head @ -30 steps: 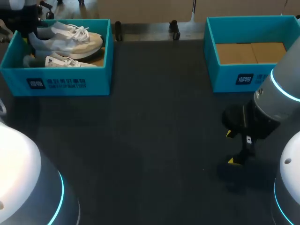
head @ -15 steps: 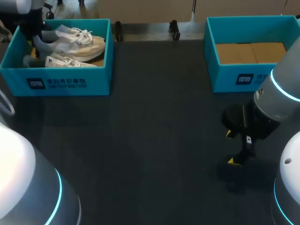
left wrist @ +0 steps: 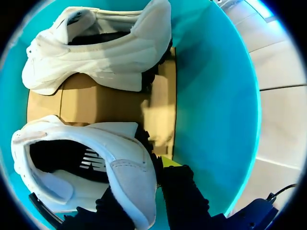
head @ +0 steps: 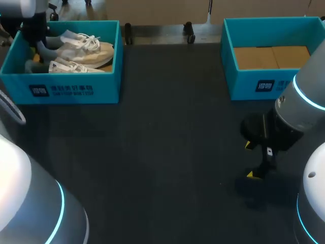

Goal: Take the shoe out of the shoebox, open the shoe tongue, remove and reinsert the insole, then place the shoe into the shoebox

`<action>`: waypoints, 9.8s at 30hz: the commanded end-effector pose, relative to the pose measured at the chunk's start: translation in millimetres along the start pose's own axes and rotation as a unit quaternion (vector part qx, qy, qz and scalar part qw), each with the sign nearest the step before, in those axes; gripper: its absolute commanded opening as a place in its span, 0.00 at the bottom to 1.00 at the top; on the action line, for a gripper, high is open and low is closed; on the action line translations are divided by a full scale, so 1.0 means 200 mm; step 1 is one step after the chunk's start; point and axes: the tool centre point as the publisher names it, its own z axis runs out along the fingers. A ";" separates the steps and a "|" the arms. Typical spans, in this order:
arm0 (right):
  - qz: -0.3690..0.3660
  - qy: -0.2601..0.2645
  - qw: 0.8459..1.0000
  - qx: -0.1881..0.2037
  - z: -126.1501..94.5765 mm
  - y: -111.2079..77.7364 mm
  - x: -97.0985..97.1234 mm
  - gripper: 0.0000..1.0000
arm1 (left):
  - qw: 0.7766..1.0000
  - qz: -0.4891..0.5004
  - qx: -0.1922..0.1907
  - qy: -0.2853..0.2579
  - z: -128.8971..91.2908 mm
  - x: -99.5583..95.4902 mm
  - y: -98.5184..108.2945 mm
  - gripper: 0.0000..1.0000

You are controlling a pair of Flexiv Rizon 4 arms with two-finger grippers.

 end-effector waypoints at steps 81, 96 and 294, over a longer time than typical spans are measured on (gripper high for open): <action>0.000 -0.001 1.000 0.000 0.00 0.00 0.00 1.00 | 0.997 0.026 -0.014 -0.074 -0.57 0.10 -0.77 1.00; 0.000 -0.001 1.000 0.000 0.00 0.00 0.00 1.00 | 0.995 0.042 -0.008 -0.093 -0.58 0.08 -0.74 1.00; 0.000 -0.001 1.000 0.000 0.00 0.00 0.00 1.00 | 0.962 -0.235 0.129 -0.049 -0.08 0.06 -0.56 0.00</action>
